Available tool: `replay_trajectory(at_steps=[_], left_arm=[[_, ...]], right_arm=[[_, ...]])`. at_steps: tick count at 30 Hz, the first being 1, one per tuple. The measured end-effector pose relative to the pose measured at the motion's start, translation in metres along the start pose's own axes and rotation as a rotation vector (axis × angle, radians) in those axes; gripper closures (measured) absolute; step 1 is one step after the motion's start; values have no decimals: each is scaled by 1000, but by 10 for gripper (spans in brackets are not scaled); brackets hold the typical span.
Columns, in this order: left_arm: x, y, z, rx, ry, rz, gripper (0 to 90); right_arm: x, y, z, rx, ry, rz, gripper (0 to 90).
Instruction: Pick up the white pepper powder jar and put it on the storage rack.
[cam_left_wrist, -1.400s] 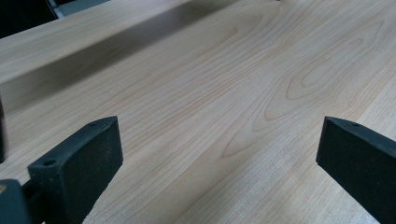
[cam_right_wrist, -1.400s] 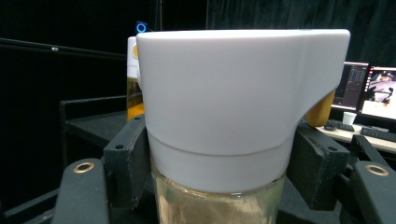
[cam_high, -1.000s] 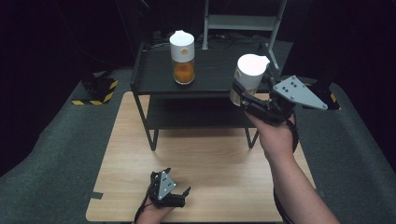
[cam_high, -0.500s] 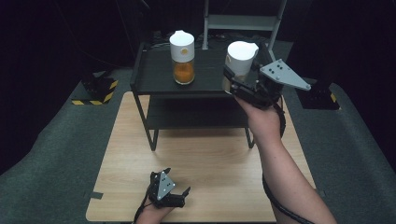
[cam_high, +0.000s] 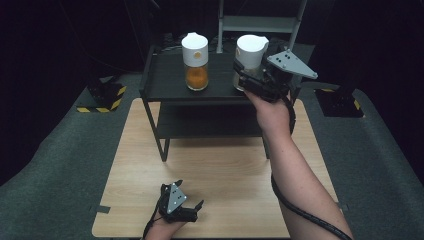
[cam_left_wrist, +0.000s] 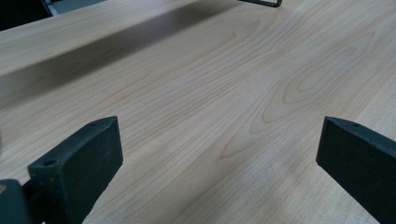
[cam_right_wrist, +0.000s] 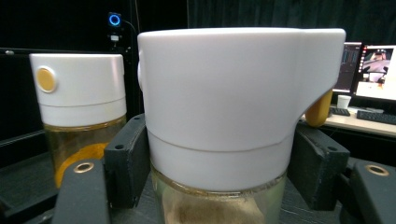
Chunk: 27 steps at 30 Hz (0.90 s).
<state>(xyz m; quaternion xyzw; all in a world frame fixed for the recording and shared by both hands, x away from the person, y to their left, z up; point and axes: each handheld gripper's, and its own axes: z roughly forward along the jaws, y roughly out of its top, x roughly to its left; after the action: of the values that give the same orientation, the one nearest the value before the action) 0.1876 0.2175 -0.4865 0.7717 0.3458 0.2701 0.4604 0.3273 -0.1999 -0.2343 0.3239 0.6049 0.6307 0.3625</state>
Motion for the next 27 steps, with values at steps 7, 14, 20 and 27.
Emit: replay_trajectory(at_steps=[7,14,20,27], left_arm=[[1,0,0,-1,-3,-7,7],[2,-1,0,-3,-6,-10,7],[2,-1,0,-4,-7,-11,7],[3,-1,0,-3,-8,-11,7]], right_arm=[[2,0,11,16,-6,9,304],[3,1,15,25,-6,10,303],[4,-1,18,32,-9,21,303],[5,-3,20,26,-10,27,303]])
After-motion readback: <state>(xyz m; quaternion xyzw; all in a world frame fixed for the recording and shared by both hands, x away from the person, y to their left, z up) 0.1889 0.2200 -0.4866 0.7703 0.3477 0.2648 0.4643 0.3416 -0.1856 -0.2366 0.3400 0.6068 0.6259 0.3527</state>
